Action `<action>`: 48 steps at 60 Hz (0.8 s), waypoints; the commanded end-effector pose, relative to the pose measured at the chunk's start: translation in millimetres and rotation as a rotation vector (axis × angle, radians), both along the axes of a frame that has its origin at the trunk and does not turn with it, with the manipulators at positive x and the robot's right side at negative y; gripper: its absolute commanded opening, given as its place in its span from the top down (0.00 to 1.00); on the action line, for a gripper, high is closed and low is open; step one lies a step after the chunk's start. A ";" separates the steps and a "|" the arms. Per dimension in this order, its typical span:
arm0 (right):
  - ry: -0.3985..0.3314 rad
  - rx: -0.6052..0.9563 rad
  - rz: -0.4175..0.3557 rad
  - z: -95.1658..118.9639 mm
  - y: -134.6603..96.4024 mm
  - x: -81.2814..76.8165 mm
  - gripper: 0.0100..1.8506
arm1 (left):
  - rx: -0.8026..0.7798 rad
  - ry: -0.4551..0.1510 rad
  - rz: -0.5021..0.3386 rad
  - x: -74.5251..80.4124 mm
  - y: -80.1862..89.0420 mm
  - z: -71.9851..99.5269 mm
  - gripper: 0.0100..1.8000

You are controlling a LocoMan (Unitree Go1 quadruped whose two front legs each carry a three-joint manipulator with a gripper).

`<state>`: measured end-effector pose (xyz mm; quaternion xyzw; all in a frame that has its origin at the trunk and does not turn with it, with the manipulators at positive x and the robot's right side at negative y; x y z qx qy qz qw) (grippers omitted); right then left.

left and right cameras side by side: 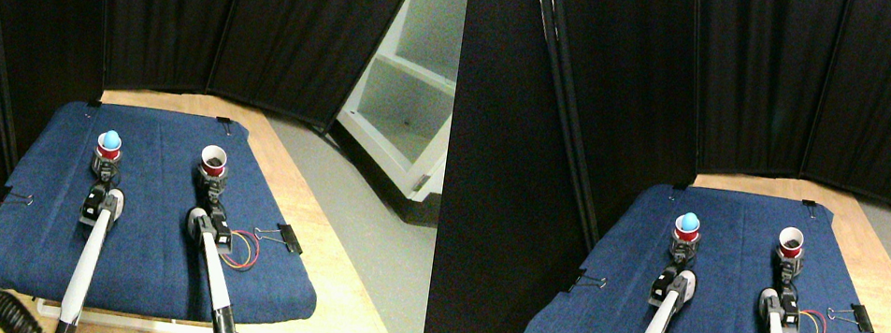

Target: Pour (bimanual)

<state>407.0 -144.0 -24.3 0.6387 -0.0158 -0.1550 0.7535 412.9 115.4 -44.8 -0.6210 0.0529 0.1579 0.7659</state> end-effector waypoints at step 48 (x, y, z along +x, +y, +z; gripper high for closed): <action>0.124 0.104 0.101 4.1 2.0 -11.7 0.20 | 0.149 0.108 -0.041 -18.5 -0.2 -10.0 0.17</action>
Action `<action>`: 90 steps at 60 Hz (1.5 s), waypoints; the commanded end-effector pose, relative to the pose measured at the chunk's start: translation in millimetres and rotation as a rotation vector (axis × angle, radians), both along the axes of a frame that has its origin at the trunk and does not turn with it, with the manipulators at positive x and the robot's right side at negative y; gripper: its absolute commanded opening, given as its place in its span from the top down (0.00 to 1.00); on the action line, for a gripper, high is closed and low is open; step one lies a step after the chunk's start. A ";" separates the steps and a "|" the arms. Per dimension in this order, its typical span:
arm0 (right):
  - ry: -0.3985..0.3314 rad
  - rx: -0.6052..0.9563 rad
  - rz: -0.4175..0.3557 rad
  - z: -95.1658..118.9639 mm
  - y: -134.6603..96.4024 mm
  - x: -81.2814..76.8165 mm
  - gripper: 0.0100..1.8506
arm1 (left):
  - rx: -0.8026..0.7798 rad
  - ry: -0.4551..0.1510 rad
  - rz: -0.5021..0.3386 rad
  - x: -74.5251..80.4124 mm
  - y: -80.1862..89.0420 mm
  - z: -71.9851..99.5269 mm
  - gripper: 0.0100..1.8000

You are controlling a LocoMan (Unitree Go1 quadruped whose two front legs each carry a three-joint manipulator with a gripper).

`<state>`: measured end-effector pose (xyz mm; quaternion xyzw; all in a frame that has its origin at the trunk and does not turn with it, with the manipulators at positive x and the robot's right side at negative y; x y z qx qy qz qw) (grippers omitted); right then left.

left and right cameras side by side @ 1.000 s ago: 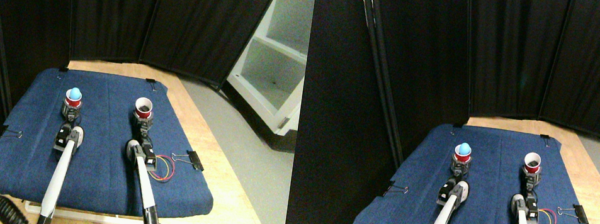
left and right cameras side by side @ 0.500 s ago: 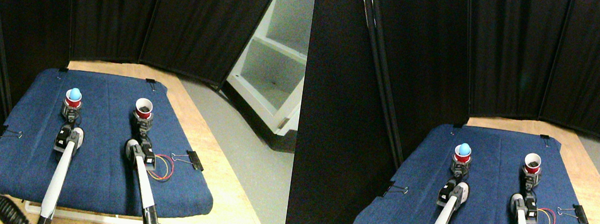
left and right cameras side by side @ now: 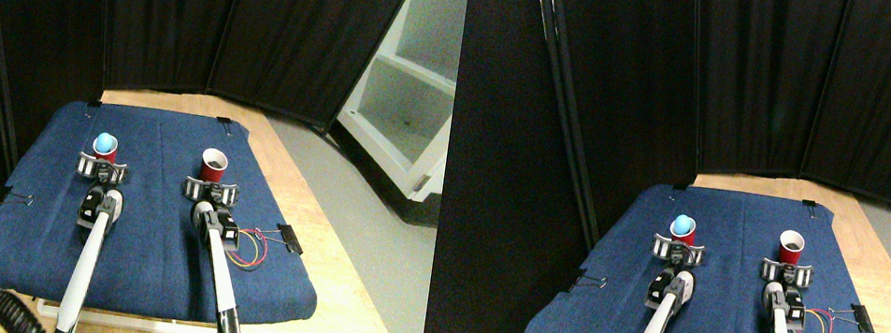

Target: Pour (bimanual)

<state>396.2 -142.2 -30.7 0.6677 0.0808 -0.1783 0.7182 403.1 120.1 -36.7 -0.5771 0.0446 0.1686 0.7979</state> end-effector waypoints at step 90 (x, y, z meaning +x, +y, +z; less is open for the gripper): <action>-0.202 -0.208 0.239 80.3 8.6 -36.8 0.39 | 0.445 -0.063 -0.397 -61.8 -4.9 64.8 0.32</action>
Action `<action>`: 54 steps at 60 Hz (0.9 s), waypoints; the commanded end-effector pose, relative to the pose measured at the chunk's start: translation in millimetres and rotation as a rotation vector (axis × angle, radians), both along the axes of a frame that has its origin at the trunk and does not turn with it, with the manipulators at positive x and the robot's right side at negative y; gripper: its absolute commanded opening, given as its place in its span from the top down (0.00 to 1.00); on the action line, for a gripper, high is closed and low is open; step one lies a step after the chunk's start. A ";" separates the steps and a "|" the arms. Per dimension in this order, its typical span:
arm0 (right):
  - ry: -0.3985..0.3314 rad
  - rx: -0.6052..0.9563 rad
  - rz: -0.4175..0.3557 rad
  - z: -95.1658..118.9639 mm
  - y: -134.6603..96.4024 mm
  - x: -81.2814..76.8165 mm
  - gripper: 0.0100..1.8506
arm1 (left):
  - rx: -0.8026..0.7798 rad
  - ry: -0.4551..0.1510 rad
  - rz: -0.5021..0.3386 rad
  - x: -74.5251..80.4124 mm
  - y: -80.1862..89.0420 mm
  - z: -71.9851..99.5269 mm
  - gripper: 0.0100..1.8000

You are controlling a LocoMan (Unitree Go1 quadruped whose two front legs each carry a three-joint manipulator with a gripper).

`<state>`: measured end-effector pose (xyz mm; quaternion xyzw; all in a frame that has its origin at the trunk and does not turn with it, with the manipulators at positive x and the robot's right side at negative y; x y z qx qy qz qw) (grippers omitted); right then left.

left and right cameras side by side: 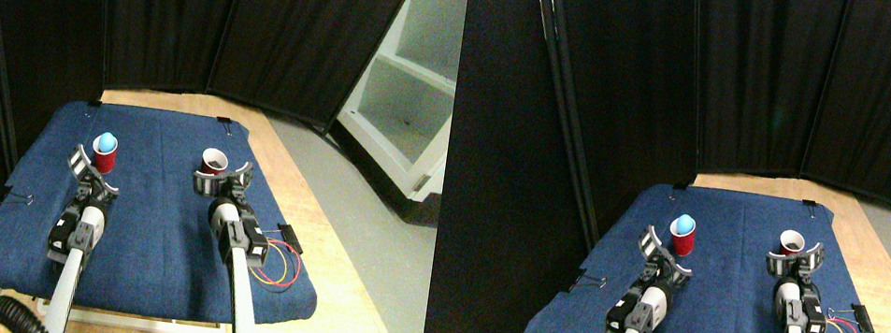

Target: Pour (bimanual)

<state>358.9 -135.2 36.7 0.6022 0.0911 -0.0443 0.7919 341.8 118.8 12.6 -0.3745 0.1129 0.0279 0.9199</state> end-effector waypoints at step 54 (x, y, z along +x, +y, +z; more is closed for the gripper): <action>-0.233 -0.722 0.196 42.5 19.2 -23.2 0.43 | 0.861 -0.477 -0.552 -21.0 -29.8 37.2 0.48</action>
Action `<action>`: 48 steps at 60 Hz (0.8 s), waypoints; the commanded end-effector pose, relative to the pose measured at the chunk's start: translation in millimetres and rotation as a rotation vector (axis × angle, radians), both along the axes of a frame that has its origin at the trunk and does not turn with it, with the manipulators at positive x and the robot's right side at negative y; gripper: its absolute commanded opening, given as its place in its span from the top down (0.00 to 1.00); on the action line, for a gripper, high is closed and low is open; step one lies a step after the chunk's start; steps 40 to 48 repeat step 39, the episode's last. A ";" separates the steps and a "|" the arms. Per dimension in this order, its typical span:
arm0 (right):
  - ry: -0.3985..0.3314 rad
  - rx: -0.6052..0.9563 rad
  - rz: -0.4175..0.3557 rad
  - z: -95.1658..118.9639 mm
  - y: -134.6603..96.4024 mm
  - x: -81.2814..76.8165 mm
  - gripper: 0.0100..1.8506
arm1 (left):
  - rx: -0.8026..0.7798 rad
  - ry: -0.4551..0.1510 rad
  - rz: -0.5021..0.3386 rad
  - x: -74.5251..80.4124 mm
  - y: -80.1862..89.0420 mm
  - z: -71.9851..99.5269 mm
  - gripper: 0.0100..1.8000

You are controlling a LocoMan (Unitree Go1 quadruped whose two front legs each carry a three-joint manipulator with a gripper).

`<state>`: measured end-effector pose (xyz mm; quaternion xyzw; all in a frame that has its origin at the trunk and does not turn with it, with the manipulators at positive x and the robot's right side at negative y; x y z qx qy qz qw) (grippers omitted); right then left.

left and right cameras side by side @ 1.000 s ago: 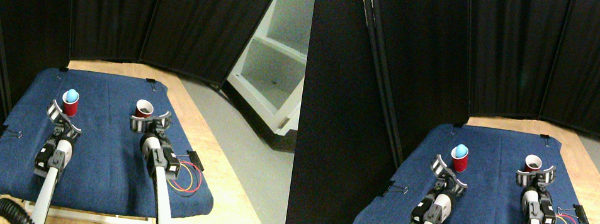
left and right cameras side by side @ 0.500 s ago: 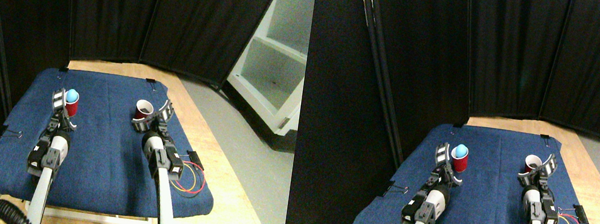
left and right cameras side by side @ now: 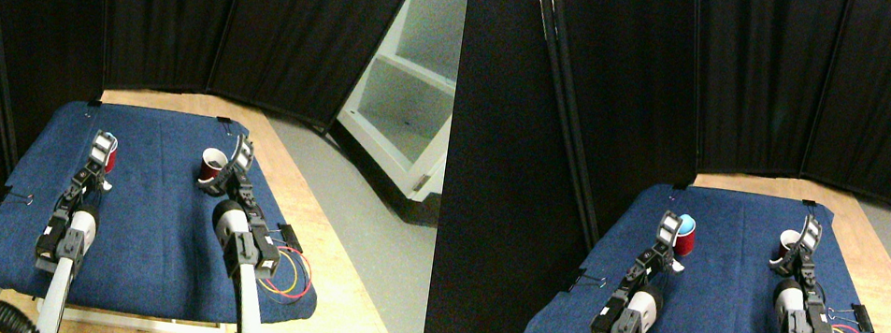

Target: Pour (bimanual)

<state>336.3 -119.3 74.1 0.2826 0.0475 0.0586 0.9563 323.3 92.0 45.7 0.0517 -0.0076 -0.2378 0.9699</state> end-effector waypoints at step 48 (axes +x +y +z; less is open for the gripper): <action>-0.028 -0.045 0.042 3.5 8.1 -2.7 0.43 | 0.158 -0.201 -0.246 -4.2 -5.3 -4.3 0.50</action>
